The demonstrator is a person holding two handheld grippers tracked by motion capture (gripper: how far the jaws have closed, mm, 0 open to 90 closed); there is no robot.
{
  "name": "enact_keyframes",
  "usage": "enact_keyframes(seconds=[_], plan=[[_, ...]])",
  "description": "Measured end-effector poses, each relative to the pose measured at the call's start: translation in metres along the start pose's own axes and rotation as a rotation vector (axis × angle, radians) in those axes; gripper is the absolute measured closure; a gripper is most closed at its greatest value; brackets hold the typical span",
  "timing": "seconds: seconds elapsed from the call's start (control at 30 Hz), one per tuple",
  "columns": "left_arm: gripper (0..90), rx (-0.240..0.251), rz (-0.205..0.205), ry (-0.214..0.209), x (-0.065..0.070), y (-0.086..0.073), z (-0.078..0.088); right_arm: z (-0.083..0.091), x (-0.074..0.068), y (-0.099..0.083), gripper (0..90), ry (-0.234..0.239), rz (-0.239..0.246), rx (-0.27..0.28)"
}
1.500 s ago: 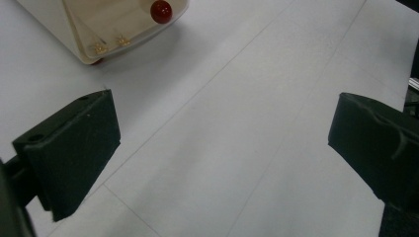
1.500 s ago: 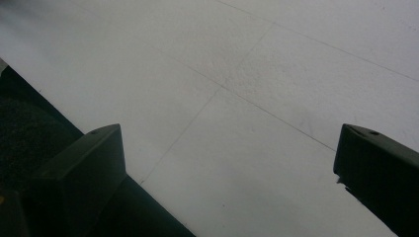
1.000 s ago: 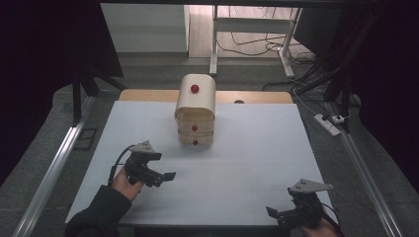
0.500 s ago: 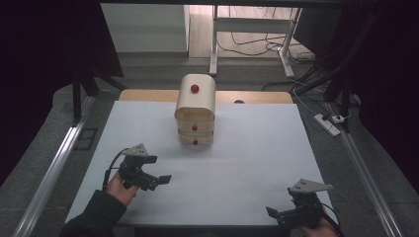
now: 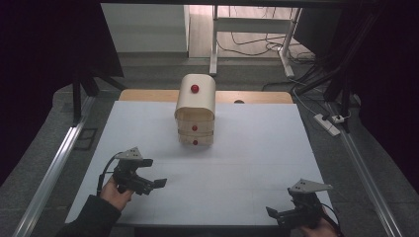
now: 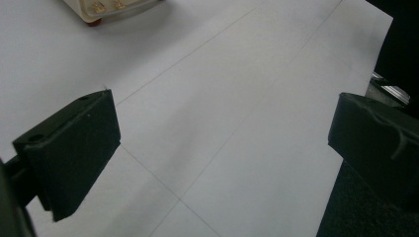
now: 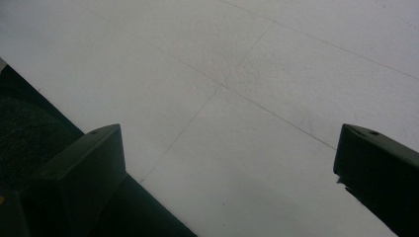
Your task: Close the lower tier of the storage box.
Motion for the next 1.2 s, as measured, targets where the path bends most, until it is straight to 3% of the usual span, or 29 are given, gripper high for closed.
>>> enact_keyframes(seconds=[1.2], plan=[[0.0,0.033,0.063,0.023,-0.003,-0.031,0.033,0.0,0.0,-0.001,0.0,-0.005,0.0,-0.009]])
Point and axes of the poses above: each handheld gripper's, and its own axes: z roughly backward along the jaws, y roughly out of its top, x roughly to its right, the point moved 6 cm from there along -z, roughly forward along the jaws, and after that the axes turned 8 degrees about z, right-handed, at the moved point
